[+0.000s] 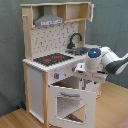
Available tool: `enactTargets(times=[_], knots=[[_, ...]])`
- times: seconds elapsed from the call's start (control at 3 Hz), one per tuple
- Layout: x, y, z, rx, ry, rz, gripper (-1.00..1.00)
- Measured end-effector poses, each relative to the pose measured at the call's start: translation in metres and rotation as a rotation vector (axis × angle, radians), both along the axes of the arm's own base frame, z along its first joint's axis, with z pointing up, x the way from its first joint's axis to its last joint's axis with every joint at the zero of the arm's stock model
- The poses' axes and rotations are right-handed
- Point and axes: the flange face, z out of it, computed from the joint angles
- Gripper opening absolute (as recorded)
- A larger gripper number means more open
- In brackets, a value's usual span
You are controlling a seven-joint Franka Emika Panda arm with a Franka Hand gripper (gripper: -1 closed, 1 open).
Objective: Play with the kitchen
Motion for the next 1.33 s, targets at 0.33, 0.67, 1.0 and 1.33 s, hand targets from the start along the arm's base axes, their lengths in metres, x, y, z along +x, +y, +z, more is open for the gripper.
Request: enactTargets(times=[0.33, 0.67, 1.0, 1.33], knots=[[-0.001, -0.001, 0.003, -0.027, -0.025, -0.002, -1.0], [-0.002, -0.001, 0.005, -0.041, -0.038, -0.003, 1.0], [-0.006, -0.007, 0.012, -0.138, -0.119, -0.007, 1.0], [-0.01, -0.012, 0.02, -0.241, -0.2, -0.016, 1.0]])
